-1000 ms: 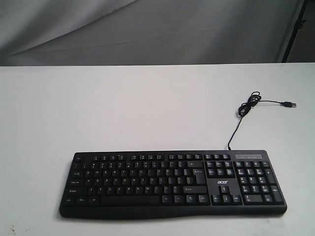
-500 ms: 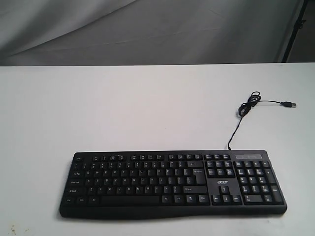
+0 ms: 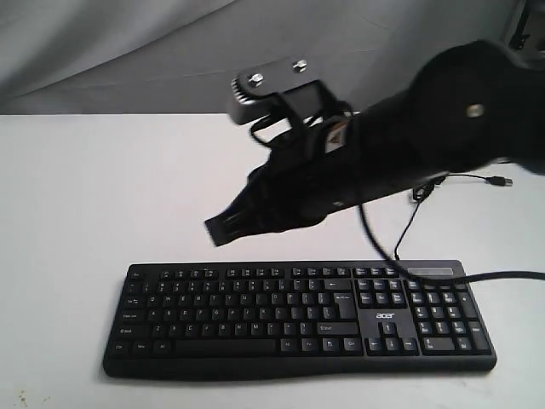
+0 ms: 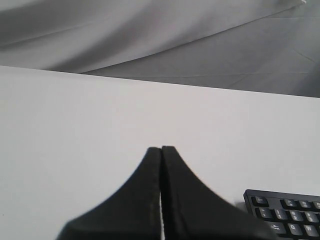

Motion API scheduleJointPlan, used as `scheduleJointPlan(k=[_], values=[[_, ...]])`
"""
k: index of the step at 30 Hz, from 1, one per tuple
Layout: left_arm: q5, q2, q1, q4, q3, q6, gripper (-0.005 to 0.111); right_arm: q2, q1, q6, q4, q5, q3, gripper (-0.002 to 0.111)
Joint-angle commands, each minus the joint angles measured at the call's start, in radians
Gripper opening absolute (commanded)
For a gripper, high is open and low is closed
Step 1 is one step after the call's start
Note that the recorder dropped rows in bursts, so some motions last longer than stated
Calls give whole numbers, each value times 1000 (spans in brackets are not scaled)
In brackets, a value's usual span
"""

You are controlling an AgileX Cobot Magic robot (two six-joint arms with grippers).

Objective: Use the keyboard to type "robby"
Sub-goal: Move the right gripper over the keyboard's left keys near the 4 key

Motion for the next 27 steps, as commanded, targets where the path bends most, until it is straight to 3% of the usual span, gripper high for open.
scheduleJointPlan(k=[1, 11, 27], values=[[-2, -4, -3, -9, 5, -5, 0, 118, 52, -26, 34, -38, -56, 0], [-2, -4, -3, -9, 5, -5, 0, 247, 94, -115, 139, -139, -67, 0], [-2, -4, -3, -9, 5, -3, 0, 392, 111, -143, 143, -233, -69, 0]])
